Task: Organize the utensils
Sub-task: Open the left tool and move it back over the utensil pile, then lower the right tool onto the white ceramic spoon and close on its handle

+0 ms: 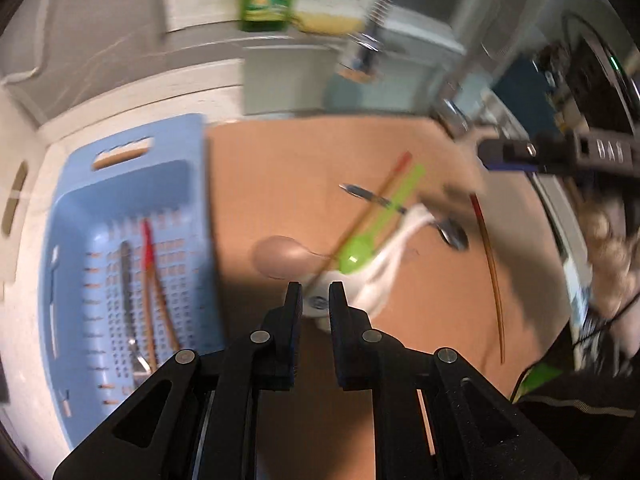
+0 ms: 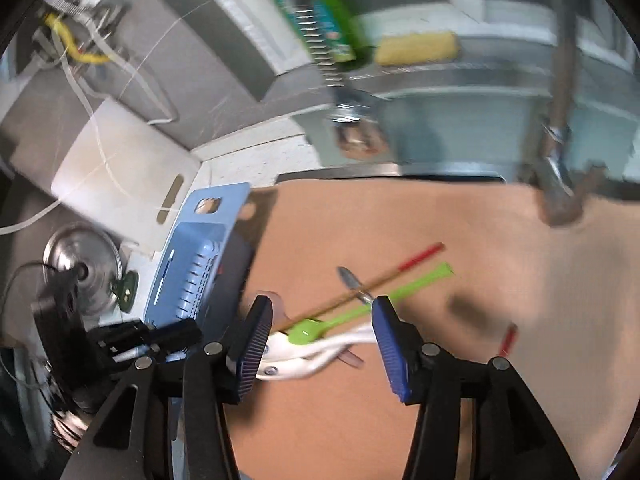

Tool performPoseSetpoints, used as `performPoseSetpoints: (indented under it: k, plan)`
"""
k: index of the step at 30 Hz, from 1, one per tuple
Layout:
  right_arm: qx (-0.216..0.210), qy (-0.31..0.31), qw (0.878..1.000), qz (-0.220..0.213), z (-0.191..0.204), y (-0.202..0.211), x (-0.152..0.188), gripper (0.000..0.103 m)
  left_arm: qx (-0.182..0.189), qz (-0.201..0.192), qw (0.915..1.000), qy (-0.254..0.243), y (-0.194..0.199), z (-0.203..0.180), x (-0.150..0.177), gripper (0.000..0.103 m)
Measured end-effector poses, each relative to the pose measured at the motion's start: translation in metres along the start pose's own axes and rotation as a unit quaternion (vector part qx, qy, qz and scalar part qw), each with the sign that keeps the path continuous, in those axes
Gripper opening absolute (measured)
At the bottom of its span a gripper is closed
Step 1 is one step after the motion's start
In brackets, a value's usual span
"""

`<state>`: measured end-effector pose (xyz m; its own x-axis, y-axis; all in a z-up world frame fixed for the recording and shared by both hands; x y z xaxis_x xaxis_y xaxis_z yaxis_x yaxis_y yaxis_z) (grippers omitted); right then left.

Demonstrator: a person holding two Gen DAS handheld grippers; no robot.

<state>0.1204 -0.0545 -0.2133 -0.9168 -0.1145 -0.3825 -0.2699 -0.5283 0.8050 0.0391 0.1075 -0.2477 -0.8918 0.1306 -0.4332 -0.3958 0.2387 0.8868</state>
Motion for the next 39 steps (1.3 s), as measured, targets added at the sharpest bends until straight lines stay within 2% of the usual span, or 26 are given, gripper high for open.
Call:
performPoseSetpoints:
  k: [2,4,11,15,17,22,26,32,36,39]
  plan:
    - [-0.002,-0.019,1.000,0.014,-0.015,0.000,0.006,0.048,0.006,0.013,0.9997,-0.020,-0.006,-0.015,0.002,0.014]
    - [-0.004,-0.038,0.999,0.030,-0.030,-0.001,0.015,0.048,0.013,0.024,0.9989,-0.038,-0.011,-0.027,0.006,0.020]
    - [-0.043,-0.103,0.991,0.076,-0.053,-0.015,0.042,0.048,-0.002,0.066,0.9927,-0.101,-0.031,-0.047,0.018,0.020]
    - [-0.062,-0.112,0.988,0.091,-0.044,-0.029,0.046,0.045,-0.009,0.079,0.9879,-0.133,-0.037,-0.052,0.016,0.021]
    - [-0.065,-0.115,0.986,0.097,-0.040,-0.040,0.047,0.038,-0.010,0.087,0.9856,-0.145,-0.040,-0.055,0.015,0.021]
    - [-0.084,-0.137,0.980,0.120,-0.031,-0.068,0.051,0.032,-0.007,0.114,0.9770,-0.180,-0.050,-0.060,0.018,0.021]
    - [-0.078,-0.130,0.980,0.125,-0.021,-0.085,0.049,0.026,-0.012,0.127,0.9711,-0.201,-0.060,-0.061,0.018,0.021]
    - [-0.067,-0.119,0.982,0.129,-0.014,-0.101,0.046,0.025,-0.018,0.135,0.9629,-0.233,-0.074,-0.057,0.022,0.021]
    - [-0.055,-0.113,0.984,0.125,-0.012,-0.108,0.042,0.021,-0.002,0.129,0.9642,-0.232,-0.073,-0.058,0.020,0.017]
    - [-0.063,-0.121,0.982,0.129,-0.011,-0.110,0.041,0.019,0.021,0.126,0.9651,-0.229,-0.070,-0.064,0.021,0.013]
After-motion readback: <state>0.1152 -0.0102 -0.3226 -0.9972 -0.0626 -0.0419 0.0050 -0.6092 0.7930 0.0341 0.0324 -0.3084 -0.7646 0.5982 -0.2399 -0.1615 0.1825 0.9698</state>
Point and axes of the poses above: each gripper's, at about its wrist camera, not at the fingertips, and y roughly against the way its jaws point, z to its left, x to its underside, the point moved 6 cm from there along -y, roughly the way its jaws point, and after that the axes turned 1 degree about y, right-handed, at the moved point
